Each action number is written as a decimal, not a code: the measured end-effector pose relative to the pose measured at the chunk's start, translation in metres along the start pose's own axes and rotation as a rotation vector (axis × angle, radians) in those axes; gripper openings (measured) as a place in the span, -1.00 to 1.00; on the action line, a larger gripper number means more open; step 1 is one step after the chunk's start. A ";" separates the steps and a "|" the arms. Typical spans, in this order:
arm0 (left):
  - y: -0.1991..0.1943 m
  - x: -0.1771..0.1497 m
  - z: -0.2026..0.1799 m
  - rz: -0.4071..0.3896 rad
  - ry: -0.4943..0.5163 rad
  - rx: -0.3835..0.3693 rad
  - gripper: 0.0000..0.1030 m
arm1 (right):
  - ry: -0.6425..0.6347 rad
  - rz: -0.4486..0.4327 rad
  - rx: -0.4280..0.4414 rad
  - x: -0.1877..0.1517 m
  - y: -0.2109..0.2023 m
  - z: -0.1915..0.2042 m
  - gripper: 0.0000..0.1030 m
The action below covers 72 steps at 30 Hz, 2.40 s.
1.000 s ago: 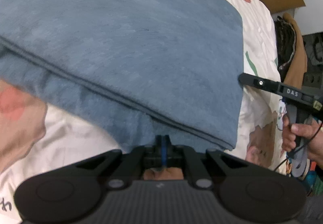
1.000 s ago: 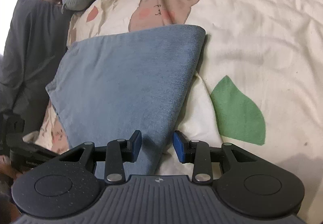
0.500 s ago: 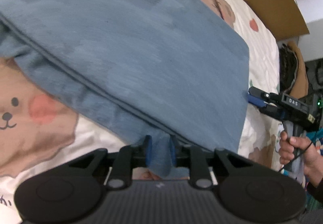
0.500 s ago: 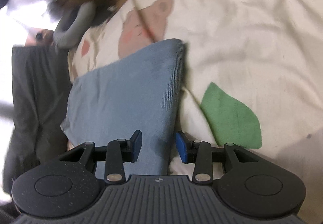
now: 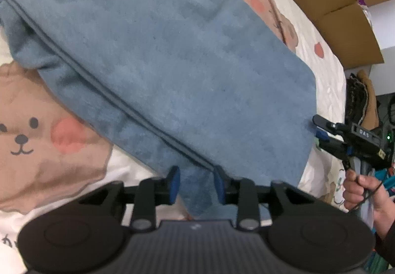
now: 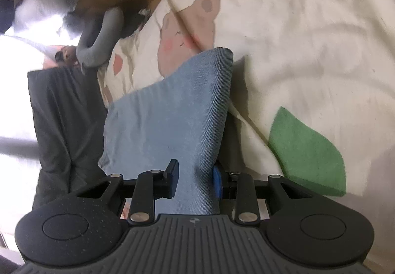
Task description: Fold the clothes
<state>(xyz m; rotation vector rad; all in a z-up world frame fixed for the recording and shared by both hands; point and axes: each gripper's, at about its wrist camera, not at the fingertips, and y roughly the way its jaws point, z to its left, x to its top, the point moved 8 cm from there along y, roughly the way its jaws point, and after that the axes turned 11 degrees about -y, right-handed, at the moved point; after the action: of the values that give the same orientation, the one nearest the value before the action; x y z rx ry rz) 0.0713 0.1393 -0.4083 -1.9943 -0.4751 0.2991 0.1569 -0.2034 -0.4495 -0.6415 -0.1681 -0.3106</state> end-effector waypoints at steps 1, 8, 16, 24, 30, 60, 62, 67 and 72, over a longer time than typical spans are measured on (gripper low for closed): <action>-0.001 0.001 0.001 -0.003 -0.006 0.005 -0.24 | -0.005 0.007 -0.007 -0.002 0.003 -0.002 -0.39; -0.008 0.012 0.020 -0.042 -0.041 0.036 0.14 | -0.019 0.036 0.003 0.000 0.026 -0.007 -0.39; -0.003 0.023 0.041 -0.076 -0.139 0.019 0.14 | -0.044 0.035 0.000 0.005 0.034 -0.005 -0.53; 0.009 0.019 0.043 -0.036 -0.184 -0.035 -0.27 | -0.069 0.034 -0.025 0.009 0.033 -0.002 -0.86; 0.006 0.014 0.035 -0.016 -0.179 -0.062 -0.74 | -0.077 -0.004 -0.008 0.019 0.020 0.011 -0.88; 0.022 0.007 -0.035 0.055 -0.066 -0.196 -0.75 | -0.147 -0.085 -0.065 0.104 -0.052 0.019 -0.91; 0.023 0.006 -0.037 0.061 -0.058 -0.211 -0.75 | -0.150 -0.092 -0.072 0.107 -0.056 0.019 -0.91; 0.029 0.002 -0.050 0.092 -0.011 -0.250 -0.75 | -0.127 -0.116 -0.087 0.117 -0.069 0.010 -0.91; 0.037 -0.003 -0.062 0.142 0.041 -0.288 -0.75 | -0.101 -0.150 -0.107 0.124 -0.086 -0.001 -0.91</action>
<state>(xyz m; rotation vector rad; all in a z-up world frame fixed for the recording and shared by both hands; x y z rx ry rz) 0.1014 0.0735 -0.4138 -2.3167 -0.3663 0.2892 0.2453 -0.2982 -0.3716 -0.7528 -0.2982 -0.4338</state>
